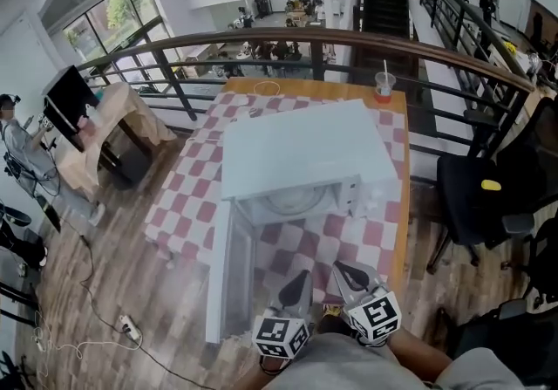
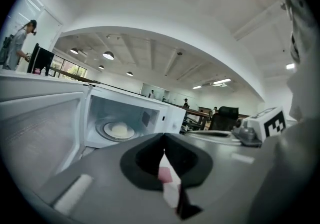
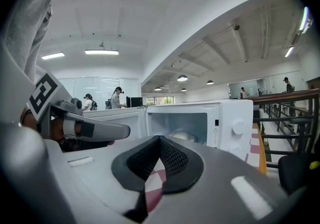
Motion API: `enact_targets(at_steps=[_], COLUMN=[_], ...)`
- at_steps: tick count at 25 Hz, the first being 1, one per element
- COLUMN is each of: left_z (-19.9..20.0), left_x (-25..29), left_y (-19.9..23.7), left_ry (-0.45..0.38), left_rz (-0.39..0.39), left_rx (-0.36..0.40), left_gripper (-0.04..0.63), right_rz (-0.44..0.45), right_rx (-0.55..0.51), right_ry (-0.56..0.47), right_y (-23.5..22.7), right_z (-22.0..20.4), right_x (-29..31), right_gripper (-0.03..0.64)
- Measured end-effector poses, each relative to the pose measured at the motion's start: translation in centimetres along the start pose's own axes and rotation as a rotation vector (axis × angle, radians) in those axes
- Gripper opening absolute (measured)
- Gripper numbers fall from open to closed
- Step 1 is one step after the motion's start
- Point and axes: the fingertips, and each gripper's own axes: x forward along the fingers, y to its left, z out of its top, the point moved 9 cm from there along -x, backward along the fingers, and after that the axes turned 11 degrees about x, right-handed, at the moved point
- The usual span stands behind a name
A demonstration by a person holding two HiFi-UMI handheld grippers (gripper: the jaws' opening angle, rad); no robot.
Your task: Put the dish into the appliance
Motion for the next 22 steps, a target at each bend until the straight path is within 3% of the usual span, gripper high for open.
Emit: enact_targets(at_steps=[14,19,22], left_z=[-4.4,-5.3,-4.6], left_x=[-20.8,-24.3,-24.5], left_y=[-8.2,-9.7,-10.1], left_ry=[-0.057,-0.075,-0.091], left_rz=[0.085,0.112,0.13], left_rx=[-0.027,-0.033,-0.025], left_gripper=[0.011,0.011,0.011], right_rz=[0.008,-0.031,-0.062], right_rx=[0.034,0.065,0.021], right_ry=[0.002,-0.003,-0.033], right_y=[11.8,12.3,11.3], right_z=[-4.7,-4.8,-3.1], right_x=[-16.4,-21.0,-22.6], right_gripper=[-0.002,0.0,0.0])
